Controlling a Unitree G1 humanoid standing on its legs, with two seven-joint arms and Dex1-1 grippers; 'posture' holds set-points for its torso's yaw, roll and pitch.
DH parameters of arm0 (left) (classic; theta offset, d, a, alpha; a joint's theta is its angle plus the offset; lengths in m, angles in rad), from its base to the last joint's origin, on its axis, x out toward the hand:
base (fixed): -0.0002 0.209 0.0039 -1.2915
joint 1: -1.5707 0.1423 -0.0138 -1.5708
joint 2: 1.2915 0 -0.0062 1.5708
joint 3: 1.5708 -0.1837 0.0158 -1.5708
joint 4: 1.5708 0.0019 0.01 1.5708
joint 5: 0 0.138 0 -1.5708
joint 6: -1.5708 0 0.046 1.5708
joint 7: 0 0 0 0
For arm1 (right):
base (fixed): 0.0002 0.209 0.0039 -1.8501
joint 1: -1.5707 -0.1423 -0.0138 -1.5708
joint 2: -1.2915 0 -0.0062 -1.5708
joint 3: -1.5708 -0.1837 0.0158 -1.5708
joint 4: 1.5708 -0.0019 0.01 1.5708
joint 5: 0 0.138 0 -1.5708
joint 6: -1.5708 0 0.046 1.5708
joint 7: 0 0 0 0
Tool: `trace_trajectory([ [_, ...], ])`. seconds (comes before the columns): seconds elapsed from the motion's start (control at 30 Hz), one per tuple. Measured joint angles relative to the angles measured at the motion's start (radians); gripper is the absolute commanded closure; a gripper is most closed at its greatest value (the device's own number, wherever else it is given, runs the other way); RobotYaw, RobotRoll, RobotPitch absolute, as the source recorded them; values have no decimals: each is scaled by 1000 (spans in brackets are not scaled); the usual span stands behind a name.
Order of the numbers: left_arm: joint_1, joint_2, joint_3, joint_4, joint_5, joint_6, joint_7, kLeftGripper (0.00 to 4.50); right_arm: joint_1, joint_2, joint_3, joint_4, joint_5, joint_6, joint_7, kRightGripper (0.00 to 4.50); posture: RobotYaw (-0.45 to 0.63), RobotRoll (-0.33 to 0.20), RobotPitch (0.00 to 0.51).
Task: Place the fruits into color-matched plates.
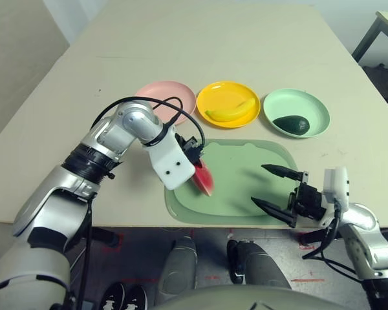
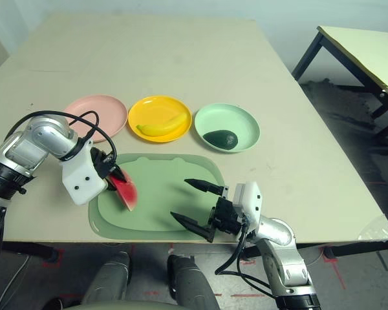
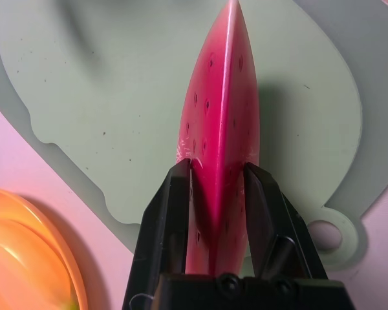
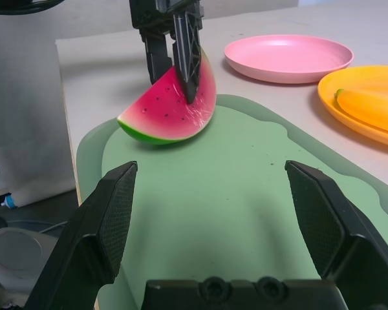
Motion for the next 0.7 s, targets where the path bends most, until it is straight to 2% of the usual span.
trace_trajectory([
  [0.47,1,-6,3,4,12,10,9,3283,-5,-15,5,-4,10,23,-12,0,27,0,167],
  [0.7,10,-37,-17,47,57,-1,20,917,-8,-19,6,-22,16,51,-27,0,21,0,167],
])
